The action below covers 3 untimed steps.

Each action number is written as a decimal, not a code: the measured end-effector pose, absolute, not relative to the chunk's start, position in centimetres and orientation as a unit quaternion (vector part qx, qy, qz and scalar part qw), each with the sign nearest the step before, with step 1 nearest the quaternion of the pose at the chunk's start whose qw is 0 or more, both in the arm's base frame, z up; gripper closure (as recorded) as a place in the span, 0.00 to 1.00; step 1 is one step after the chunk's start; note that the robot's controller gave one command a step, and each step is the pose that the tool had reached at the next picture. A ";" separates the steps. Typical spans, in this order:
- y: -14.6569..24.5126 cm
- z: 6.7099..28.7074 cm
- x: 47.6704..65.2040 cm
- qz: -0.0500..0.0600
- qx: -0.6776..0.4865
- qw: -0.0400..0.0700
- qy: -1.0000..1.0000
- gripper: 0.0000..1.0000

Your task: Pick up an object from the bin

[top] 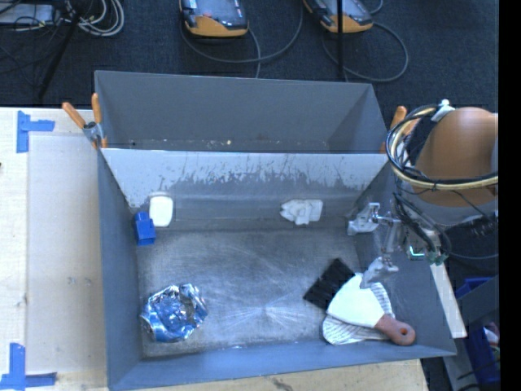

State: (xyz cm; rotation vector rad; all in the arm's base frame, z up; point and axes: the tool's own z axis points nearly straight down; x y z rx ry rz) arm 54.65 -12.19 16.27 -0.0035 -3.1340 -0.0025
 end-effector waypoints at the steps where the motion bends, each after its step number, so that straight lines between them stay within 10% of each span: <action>1: -12.2 16.6 54.8 0.000 0.001 0.000 -1.000 0.00; 2: -14.5 10.5 52.9 -0.002 -0.043 -0.007 -0.999 0.00; 3: -14.2 11.2 53.1 -0.001 -0.039 -0.006 -0.999 0.00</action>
Offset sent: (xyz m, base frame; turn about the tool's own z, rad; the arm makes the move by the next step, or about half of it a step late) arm -0.0343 -0.0349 -0.0927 0.1110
